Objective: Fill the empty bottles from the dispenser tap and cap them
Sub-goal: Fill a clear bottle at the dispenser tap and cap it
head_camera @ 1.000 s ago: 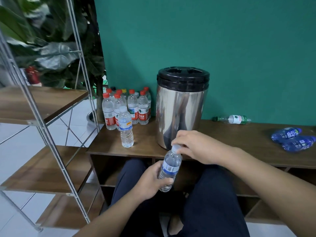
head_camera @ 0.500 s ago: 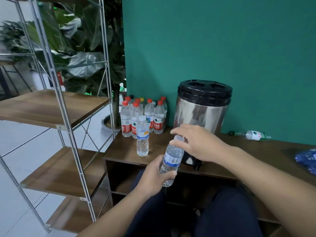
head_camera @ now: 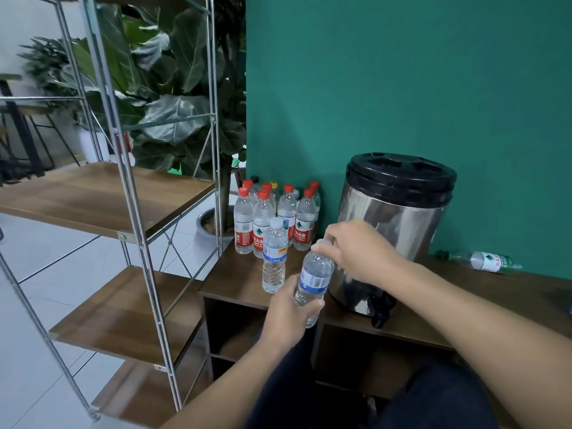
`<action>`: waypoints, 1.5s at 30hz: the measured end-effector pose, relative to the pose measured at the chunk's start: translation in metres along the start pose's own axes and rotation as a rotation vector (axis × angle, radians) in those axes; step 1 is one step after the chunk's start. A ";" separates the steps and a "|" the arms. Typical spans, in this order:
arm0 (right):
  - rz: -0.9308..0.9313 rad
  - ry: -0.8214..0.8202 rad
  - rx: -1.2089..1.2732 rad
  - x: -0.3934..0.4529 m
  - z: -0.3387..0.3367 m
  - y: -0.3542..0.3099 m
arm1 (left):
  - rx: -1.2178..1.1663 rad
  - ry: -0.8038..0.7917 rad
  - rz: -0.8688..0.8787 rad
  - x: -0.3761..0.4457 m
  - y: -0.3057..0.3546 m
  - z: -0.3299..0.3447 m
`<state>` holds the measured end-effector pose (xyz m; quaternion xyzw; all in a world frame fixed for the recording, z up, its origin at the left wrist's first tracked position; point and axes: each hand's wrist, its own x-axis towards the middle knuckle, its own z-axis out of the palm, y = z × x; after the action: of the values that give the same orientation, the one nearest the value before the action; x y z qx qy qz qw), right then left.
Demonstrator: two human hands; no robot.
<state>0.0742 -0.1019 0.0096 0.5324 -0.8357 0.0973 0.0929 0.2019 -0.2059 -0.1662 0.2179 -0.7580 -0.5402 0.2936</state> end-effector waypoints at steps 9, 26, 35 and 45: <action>0.206 0.124 0.309 0.006 0.074 -0.010 | -0.047 0.130 -0.006 0.027 -0.019 0.009; 0.468 0.166 0.524 0.020 0.164 -0.012 | 0.152 0.282 0.008 0.029 -0.072 -0.032; 0.522 0.222 0.526 0.054 0.185 -0.015 | 0.171 0.233 -0.026 0.079 -0.080 -0.045; 0.442 0.307 0.566 0.071 0.208 -0.003 | 0.178 0.199 0.008 0.114 -0.088 -0.049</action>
<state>0.0366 -0.2200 -0.1727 0.3235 -0.8468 0.4201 0.0431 0.1529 -0.3414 -0.2142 0.2928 -0.7709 -0.4451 0.3491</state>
